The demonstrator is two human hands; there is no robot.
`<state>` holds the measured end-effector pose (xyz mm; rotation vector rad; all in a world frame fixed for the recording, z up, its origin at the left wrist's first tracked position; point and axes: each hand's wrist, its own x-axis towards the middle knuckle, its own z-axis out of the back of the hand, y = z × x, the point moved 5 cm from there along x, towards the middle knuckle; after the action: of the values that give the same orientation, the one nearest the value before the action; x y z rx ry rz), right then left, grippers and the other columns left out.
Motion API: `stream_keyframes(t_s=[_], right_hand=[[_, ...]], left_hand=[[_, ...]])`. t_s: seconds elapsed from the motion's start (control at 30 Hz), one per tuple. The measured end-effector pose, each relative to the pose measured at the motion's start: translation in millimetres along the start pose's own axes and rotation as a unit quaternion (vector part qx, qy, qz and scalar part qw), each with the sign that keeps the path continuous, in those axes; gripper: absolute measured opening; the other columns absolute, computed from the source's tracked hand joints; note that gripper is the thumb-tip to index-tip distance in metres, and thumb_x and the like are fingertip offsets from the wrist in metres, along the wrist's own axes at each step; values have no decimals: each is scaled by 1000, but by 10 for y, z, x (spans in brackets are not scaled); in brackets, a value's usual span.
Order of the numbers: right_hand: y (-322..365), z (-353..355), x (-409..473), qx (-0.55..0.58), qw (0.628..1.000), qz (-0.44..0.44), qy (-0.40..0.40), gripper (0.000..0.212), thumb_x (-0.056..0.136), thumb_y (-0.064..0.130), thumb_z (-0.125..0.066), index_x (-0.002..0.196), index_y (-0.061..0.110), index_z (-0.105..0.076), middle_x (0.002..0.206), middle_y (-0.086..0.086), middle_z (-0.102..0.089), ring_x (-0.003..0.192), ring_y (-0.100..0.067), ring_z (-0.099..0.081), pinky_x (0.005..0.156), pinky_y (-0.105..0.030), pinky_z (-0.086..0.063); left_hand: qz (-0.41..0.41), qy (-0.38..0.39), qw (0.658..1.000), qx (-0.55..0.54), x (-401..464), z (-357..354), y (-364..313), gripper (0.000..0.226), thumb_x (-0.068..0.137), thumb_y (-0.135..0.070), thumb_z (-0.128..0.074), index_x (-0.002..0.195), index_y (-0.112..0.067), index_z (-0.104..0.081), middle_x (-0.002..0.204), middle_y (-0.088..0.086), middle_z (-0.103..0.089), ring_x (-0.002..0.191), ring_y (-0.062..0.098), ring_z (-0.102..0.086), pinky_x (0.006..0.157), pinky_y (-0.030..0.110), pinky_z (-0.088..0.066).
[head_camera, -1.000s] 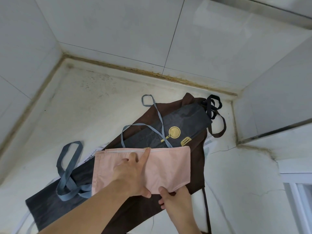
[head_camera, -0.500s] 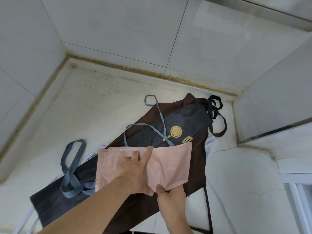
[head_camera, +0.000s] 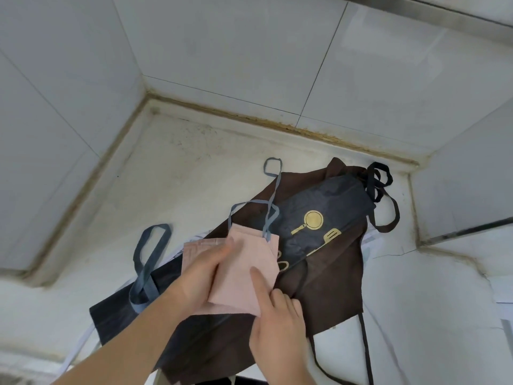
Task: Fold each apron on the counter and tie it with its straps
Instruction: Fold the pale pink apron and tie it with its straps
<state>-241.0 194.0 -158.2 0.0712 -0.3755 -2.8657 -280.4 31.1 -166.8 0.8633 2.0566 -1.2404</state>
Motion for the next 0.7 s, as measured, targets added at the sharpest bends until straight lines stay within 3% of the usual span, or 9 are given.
stream_keyframes(t_s=[0.1, 0.2, 0.27, 0.37, 0.43, 0.47, 0.53, 0.63, 0.7], right_hand=[[-58, -74, 42, 4, 1000, -31, 4, 95, 65, 14, -75, 155, 15, -43, 92, 2, -51, 75, -22, -53, 73, -34, -53], [-144, -127, 134, 18, 998, -62, 24, 91, 58, 14, -85, 141, 16, -48, 102, 1, -60, 83, -21, -63, 75, -33, -59], [-207, -186, 175, 37, 996, -68, 40, 83, 56, 16, -91, 131, 20, -54, 105, 3, -65, 88, -19, -69, 76, -32, -61], [-266, -280, 217, 89, 993, -60, 57, 63, 63, 13, -93, 111, 28, -56, 94, 10, -67, 74, -13, -69, 64, -24, -60], [-282, -302, 231, 110, 990, -56, 62, 62, 62, 10, -94, 106, 29, -55, 90, 11, -66, 65, -14, -67, 55, -20, -56], [-274, -286, 230, 117, 990, -54, 60, 61, 64, 11, -92, 107, 29, -54, 90, 11, -65, 63, -14, -66, 53, -19, -53], [-256, -237, 229, 116, 990, -53, 54, 59, 68, 17, -90, 111, 30, -52, 89, 12, -65, 60, -14, -64, 50, -19, -52], [-294, -209, 235, 91, 992, -73, 42, 58, 70, 22, -90, 103, 34, -44, 83, 14, -61, 53, -12, -59, 44, -19, -49], [-303, -210, 247, 87, 993, -69, 37, 62, 68, 17, -93, 93, 33, -39, 72, 14, -55, 46, -13, -53, 41, -18, -45]], left_hand=[[-54, -89, 979, 176, 25, 160, 3, 28, 94, -33, -69, 122, -32, -72, 117, -6, -78, 111, 27, -73, 103, 58, -55], [-43, -75, 993, 84, -17, 177, 28, 29, 96, -13, -64, 122, -22, -70, 114, 5, -79, 109, 33, -74, 101, 61, -54], [-30, -75, 996, 23, -19, 253, 74, 39, 84, -10, -67, 123, -15, -69, 115, 16, -76, 111, 41, -72, 102, 66, -52], [-48, -93, 994, 11, -9, 369, 109, 54, 63, -11, -67, 117, -10, -70, 113, 24, -73, 109, 48, -69, 96, 69, -54], [-65, -142, 987, 41, -28, 417, 99, 36, 58, -12, -63, 92, -12, -74, 91, 15, -75, 95, 45, -70, 78, 53, -59], [-75, -166, 982, 59, -56, 428, 75, 20, 59, -11, -62, 74, -17, -74, 76, 8, -72, 86, 39, -68, 71, 42, -55], [-84, -183, 977, 75, -79, 436, 61, 23, 73, -4, -62, 60, -21, -67, 66, 2, -65, 79, 33, -63, 67, 35, -46], [-78, -176, 977, 96, -101, 406, 62, 10, 78, -6, -62, 85, -6, -69, 86, 15, -70, 88, 38, -67, 73, 38, -49], [-71, -166, 981, 75, -83, 463, 83, 39, 62, -16, -64, 98, -2, -73, 93, 18, -75, 92, 40, -70, 76, 41, -52]])
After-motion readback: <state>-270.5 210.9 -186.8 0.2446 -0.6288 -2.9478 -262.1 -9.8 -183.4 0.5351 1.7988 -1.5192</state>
